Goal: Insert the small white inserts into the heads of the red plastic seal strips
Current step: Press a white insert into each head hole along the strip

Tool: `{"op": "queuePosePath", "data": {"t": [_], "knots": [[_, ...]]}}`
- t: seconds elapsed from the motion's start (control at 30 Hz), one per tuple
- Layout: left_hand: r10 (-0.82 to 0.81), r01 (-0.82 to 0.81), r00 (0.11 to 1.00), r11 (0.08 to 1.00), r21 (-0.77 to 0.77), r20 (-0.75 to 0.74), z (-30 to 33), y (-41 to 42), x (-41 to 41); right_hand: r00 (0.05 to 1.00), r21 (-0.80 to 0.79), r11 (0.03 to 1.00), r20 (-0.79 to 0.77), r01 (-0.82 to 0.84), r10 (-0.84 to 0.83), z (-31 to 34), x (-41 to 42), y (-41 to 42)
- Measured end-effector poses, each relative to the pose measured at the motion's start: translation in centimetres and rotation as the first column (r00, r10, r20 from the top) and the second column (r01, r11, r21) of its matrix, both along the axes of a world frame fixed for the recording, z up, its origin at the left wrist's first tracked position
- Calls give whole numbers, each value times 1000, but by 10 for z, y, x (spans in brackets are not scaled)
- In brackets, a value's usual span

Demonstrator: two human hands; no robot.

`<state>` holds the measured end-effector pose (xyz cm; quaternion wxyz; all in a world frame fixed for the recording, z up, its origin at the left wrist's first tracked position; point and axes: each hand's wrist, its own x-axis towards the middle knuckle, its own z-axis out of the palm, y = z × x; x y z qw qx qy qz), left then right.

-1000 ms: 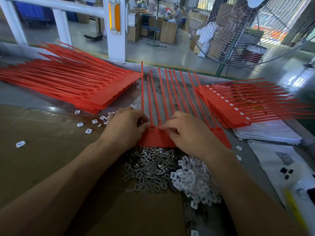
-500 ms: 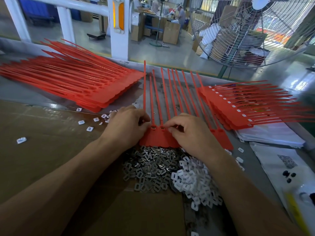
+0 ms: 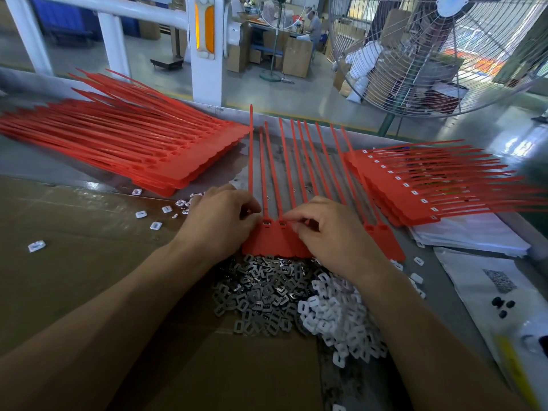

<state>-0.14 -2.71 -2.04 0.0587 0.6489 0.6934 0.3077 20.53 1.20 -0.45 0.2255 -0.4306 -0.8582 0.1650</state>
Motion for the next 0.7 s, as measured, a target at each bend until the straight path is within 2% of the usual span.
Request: {"op": "queuePosePath", "data": {"t": [0.13,0.37,0.57,0.7], "knots": [[-2,2,1000,1000,0,14,1,-1,0,998,-39,999,-56,-13,11,2,4,-3],[2,-2,1000,1000,-5,17,3,-2,1,978,-208,957,-81,-203,190,16,15,-13],[3,-2,1000,1000,-9,10,3,-2,1,962,-294,920,11,-259,274,22,15,-18],[6,-6,1000,1000,-9,16,3,-2,0,950,-244,933,100,-265,296,20,9,-21]]}}
